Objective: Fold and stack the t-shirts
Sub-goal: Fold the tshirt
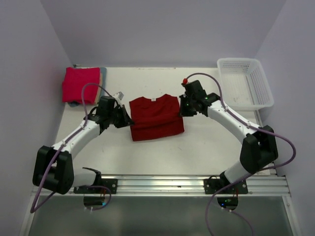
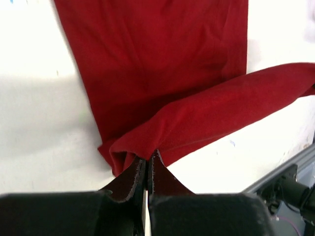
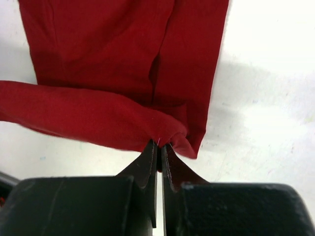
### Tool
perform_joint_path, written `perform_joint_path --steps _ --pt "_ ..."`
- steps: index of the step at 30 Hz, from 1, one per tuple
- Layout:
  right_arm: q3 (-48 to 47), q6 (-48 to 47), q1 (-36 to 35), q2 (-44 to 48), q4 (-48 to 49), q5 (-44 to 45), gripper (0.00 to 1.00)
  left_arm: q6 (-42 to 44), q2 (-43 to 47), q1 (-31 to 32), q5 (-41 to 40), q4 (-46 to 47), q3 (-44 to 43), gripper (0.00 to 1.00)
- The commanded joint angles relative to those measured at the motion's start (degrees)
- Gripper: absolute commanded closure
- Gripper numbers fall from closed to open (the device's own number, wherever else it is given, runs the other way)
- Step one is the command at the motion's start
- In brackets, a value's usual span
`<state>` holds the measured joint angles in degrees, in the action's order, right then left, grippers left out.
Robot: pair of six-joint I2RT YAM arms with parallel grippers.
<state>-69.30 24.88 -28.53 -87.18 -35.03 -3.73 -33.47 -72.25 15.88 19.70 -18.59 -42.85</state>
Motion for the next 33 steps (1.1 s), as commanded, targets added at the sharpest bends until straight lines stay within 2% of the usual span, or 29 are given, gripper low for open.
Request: perform_joint_path --steps 1,13,22,25,26,27,28,29,30,31,32,33 --pt "-5.05 -2.03 0.5 -3.87 4.08 4.42 1.0 2.62 -3.93 -0.41 -2.91 7.07 -6.18 1.0" --pt "-18.41 -3.17 3.13 -16.7 4.27 5.4 1.0 4.38 -18.09 -1.55 -3.79 10.24 -17.08 1.0" --pt "-31.59 -3.88 6.91 -29.26 1.54 3.9 1.0 4.3 -28.99 -5.59 -3.09 12.34 -24.82 1.0" --pt "-40.1 -3.62 7.88 -37.25 0.84 4.78 1.0 2.02 -35.49 -7.09 -4.15 15.94 -29.47 1.0" --pt "-47.35 -3.18 8.49 -39.97 0.58 6.0 1.0 1.05 -37.42 -7.53 -5.28 20.04 -31.14 1.0" --pt "-52.12 -2.48 8.93 -43.66 -1.25 6.53 0.92 0.09 -41.53 -8.66 -6.16 21.82 -34.81 0.95" --pt "-57.74 -1.51 9.63 -51.18 -2.84 6.28 0.8 -1.84 -43.48 -9.28 -6.69 23.76 -36.93 0.82" --pt "-70.15 -0.2 10.68 -55.86 -4.25 5.41 0.64 -2.47 -45.33 -10.07 -7.48 26.73 -39.04 0.68" --pt "-75.49 0.25 11.13 -59.3 -6.18 4.44 0.21 -2.82 -48.83 -11.3 -8.1 25.81 -45.42 0.49" --pt "-82.25 0.43 11.39 -63.77 -7.06 4.78 0.03 -3.09 -50.43 -11.83 -8.71 23.62 -49.05 0.16" --pt "-82.84 0.34 11.74 -64.08 -7.25 4.69 0.01 -2.83 -51.4 -12.36 -9.59 19.94 -52.04 0.0" --pt "-81.19 -0.09 11.75 -63.13 -5.16 4.69 0.01 -2.22 -51.24 -12.8 -9.94 19.21 -54.86 0.0"
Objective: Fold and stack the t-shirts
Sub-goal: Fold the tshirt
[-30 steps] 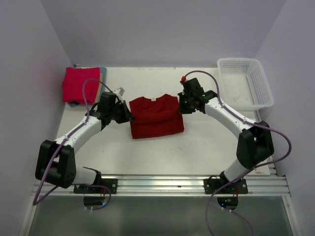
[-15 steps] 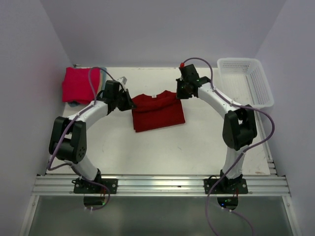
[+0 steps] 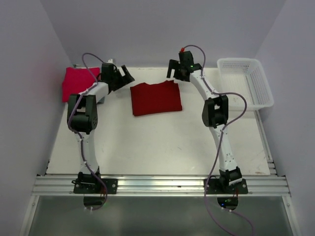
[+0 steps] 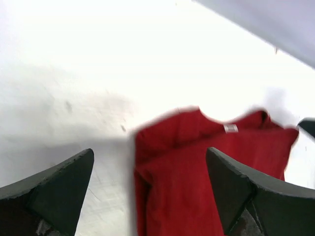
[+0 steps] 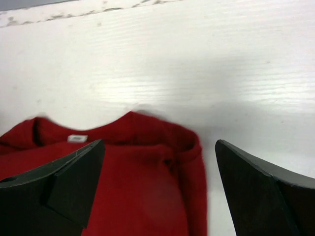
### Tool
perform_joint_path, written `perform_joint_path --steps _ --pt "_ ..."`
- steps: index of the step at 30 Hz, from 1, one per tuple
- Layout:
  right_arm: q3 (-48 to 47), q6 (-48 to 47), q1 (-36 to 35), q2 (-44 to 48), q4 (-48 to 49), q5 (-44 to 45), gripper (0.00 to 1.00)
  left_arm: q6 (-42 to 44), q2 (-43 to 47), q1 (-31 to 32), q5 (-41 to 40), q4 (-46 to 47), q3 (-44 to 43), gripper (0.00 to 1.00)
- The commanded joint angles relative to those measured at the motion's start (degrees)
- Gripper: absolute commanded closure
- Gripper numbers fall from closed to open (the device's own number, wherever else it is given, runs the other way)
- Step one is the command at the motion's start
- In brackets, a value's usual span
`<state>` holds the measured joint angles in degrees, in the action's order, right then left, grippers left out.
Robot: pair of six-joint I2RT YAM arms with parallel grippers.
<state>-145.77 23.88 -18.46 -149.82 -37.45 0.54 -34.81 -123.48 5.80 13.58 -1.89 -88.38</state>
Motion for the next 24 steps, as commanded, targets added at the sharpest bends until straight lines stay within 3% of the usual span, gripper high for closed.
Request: perform_joint_path --steps 1,4,15,19,21,22,23,24 --pt "5.23 0.38 1.76 5.53 0.24 1.04 0.01 0.78 0.86 -2.73 -5.39 2.33 -9.18 0.0" --pt "27.13 -0.5 1.93 16.28 16.5 1.14 0.01 1.23 6.84 -2.81 -4.98 8.46 -2.17 0.0" --pt "40.3 -3.22 1.76 28.52 19.79 -0.27 0.01 2.55 12.65 -2.73 8.02 16.12 12.07 0.0" --pt "46.08 -3.23 1.76 31.68 19.87 -2.37 0.02 3.52 12.65 -2.64 18.02 17.01 15.25 0.0" --pt "48.73 -2.79 1.85 33.36 21.27 -7.61 0.21 3.78 13.79 -2.64 20.68 18.58 18.83 0.0" --pt "51.09 -2.44 1.76 34.93 21.63 -10.26 0.43 3.26 14.49 -2.64 22.17 20.07 20.51 0.0" --pt "52.16 -0.78 1.85 35.55 22.07 -12.73 0.99 2.38 15.19 -2.73 26.89 25.57 22.35 0.0" --pt "53.22 0.54 1.85 36.26 23.64 -15.01 1.0 -0.5 15.72 -2.81 30.07 29.36 26.03 0.0"
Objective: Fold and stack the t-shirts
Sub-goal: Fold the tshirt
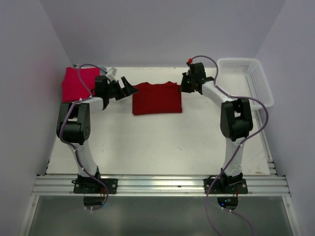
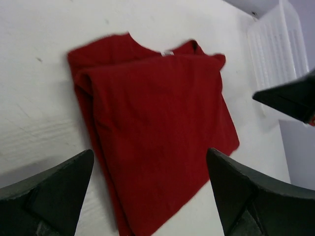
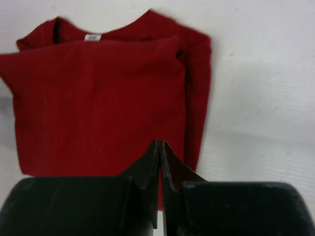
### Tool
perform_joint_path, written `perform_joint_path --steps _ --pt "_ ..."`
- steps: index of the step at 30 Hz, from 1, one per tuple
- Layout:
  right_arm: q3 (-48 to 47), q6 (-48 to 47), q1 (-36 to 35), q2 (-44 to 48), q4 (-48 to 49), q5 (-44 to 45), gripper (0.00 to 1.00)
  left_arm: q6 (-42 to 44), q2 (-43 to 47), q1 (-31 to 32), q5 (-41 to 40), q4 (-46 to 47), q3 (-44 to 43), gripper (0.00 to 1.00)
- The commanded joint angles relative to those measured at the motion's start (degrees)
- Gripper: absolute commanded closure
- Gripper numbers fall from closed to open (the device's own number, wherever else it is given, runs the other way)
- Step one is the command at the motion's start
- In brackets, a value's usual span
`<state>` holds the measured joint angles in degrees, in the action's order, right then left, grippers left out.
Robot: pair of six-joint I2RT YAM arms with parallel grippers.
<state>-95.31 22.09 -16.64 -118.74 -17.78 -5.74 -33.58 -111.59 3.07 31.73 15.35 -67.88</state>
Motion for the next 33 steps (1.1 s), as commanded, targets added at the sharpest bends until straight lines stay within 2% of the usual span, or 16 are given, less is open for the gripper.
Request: perform_joint_path --steps 1,2,5,7,8,9,11,12,14,19,23,27,28,31,33 --pt "4.93 3.57 -0.05 5.53 5.72 -16.33 1.0 -3.14 4.01 -0.08 16.13 15.64 6.87 0.0" --pt "5.48 6.54 -0.06 5.1 7.57 -20.33 1.0 -4.46 3.58 -0.08 17.65 21.41 8.01 0.0" --pt "2.59 13.3 -0.06 0.38 12.5 -32.29 1.0 -10.43 -1.93 -0.17 23.7 29.35 7.68 0.0" --pt "0.31 16.92 -0.06 -2.19 16.8 -35.73 1.0 -19.11 -5.46 -0.26 27.23 35.67 5.22 0.0" --pt "-0.4 19.9 -0.06 -3.24 17.51 -38.1 1.0 -23.24 -7.05 -0.26 29.51 46.15 5.04 0.0" --pt "-1.1 21.06 -0.14 -5.26 20.56 -38.82 1.0 -31.81 -9.67 -0.17 30.14 52.09 4.86 0.0" --pt "-3.21 24.21 -0.14 -7.11 22.08 -40.31 1.0 -39.59 -13.19 -0.08 32.42 64.64 2.41 0.0" --pt "-4.18 25.28 -0.06 -9.47 23.48 -40.75 1.0 -45.2 -17.56 0.44 33.13 66.8 -1.95 0.0" --pt "-7.6 27.73 -0.14 -12.12 23.85 -41.28 1.0 -49.1 -23.46 1.14 33.49 70.05 -7.59 0.0" --pt "-15.07 30.55 -0.49 -20.21 22.09 -41.55 1.0 -62.29 -33.42 2.02 33.31 77.71 -16.75 0.0" --pt "-18.42 30.13 -0.58 -24.34 18.67 -38.22 1.0 -60.12 -35.8 2.38 32.44 70.01 -19.4 0.0" --pt "-21.67 25.3 -1.28 -26.63 7.71 -32.42 1.0 -48.11 -33.7 2.38 31.65 55.17 -18.78 0.0" --pt "-22.28 23.46 -1.55 -26.89 6.02 -29.62 1.0 -45.72 -33.08 2.38 31.21 48.61 -18.52 0.0" --pt "-20.9 20.73 -2.16 -26.37 1.09 -24.52 1.0 -38.68 -30.1 2.47 30.33 40.76 -15.8 0.0" --pt "-17.92 19.23 -2.51 -24.62 -0.93 -22.05 1.0 -35.33 -27.2 2.47 29.8 39.41 -11.42 0.0"
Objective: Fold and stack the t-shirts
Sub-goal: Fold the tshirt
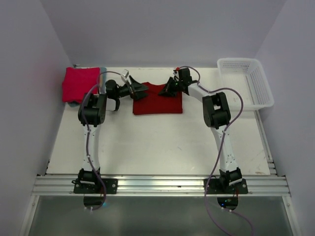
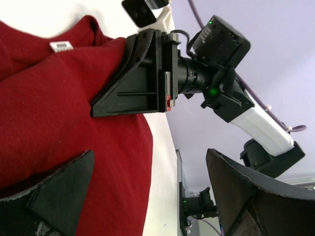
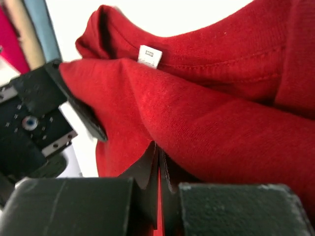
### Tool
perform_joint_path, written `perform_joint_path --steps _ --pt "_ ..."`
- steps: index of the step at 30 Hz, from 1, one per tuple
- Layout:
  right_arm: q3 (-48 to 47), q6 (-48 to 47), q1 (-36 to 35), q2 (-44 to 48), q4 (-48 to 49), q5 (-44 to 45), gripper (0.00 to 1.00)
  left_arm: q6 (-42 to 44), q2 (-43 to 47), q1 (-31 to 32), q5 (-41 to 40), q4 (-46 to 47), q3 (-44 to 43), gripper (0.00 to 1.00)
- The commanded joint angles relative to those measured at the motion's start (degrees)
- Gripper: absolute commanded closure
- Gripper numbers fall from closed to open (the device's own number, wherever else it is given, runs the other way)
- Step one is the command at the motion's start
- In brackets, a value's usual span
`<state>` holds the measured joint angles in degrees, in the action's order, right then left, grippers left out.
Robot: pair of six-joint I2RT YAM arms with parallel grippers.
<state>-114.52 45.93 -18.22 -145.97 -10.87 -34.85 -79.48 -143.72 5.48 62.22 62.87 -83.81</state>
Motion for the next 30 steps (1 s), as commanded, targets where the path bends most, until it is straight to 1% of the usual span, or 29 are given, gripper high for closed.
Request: perform_joint_path --steps 1,2,4,5,7,8,9,10,12,16,18,19,21,22,23,24,25,26,27,28,30 --pt "2.53 -6.36 -1.38 3.23 -8.54 8.21 1.0 11.62 6.07 -0.03 -1.65 -9.51 6.36 0.0" --pt "3.76 -7.16 -1.56 4.89 -9.68 10.74 1.0 13.28 8.43 -0.03 -2.44 -9.35 10.64 0.0" --pt "7.97 -9.27 -2.08 6.83 -10.57 12.61 1.0 15.31 10.73 0.06 -4.11 -10.74 14.88 0.0" --pt "9.65 -9.8 -2.17 7.8 -10.75 14.35 1.0 16.28 12.92 0.15 -4.82 -10.93 19.43 0.0" --pt "13.94 -11.55 -2.61 11.05 -11.1 16.03 1.0 19.09 15.13 0.41 -7.01 -12.32 24.02 0.0" --pt "15.45 -12.09 -2.61 12.1 -11.36 16.65 1.0 19.8 17.31 0.67 -7.98 -12.86 28.22 0.0" --pt "18.42 -12.44 -2.7 14.46 -11.28 17.61 1.0 21.28 18.46 0.85 -8.94 -13.47 30.09 0.0" --pt "19.85 -13.14 -2.96 15.62 -11.19 17.97 1.0 21.73 20.65 1.55 -10.35 -14.35 33.76 0.0" --pt "24.05 -14.11 -3.31 17.99 -11.54 19.2 1.0 22.79 22.95 2.52 -12.02 -14.18 37.65 0.0" --pt "31.54 -16.48 -4.19 24.75 -11.36 20.61 1.0 25.16 30.4 7.34 -15.97 -15.85 48.09 0.01" --pt "35.31 -17.54 -4.54 26.52 -11.1 21.05 1.0 25.87 33.31 9.19 -17.12 -16.11 51.54 0.01" --pt "36.2 -17.89 -4.63 27.83 -11.27 21.23 1.0 26.04 36.46 10.77 -17.91 -16.9 54.6 0.01" --pt "38.65 -18.94 -4.63 29.07 -11.63 21.49 1.0 27.7 40.17 11.92 -19.06 -18.65 57.34 0.02" --pt "39.37 -19.3 -4.72 29.51 -11.63 21.49 1.0 28.41 42.1 12.36 -20.11 -21.97 59.44 0.02" --pt "39.89 -19.56 -4.63 30.21 -11.89 21.93 1.0 30.59 46.38 12.37 -20.55 -24.0 60.16 0.02" --pt "40.42 -20.09 -4.81 30.39 -12.24 22.19 1.0 32.18 48.77 12.37 -21.51 -27.24 60.43 0.02" --pt "40.6 -20.35 -4.81 30.66 -12.68 22.46 1.0 34.02 53.67 12.37 -24.65 -36.15 60.26 0.02" --pt "40.69 -20.7 -4.9 31.01 -13.03 23.07 1.0 36.74 56.33 12.37 -26.43 -39.89 60.17 0.01" --pt "40.95 -20.97 -4.9 31.1 -13.21 23.25 1.0 37.55 58.97 12.37 -28.36 -43.15 60.34 0.0" --pt "41.13 -20.97 -4.98 31.19 -13.3 23.16 1.0 37.99 63.95 12.37 -32.64 -49.97 60.17 0.0" --pt "41.22 -21.06 -5.07 31.19 -13.21 23.07 1.0 37.74 68.64 12.37 -36.53 -55.29 60.26 0.0"
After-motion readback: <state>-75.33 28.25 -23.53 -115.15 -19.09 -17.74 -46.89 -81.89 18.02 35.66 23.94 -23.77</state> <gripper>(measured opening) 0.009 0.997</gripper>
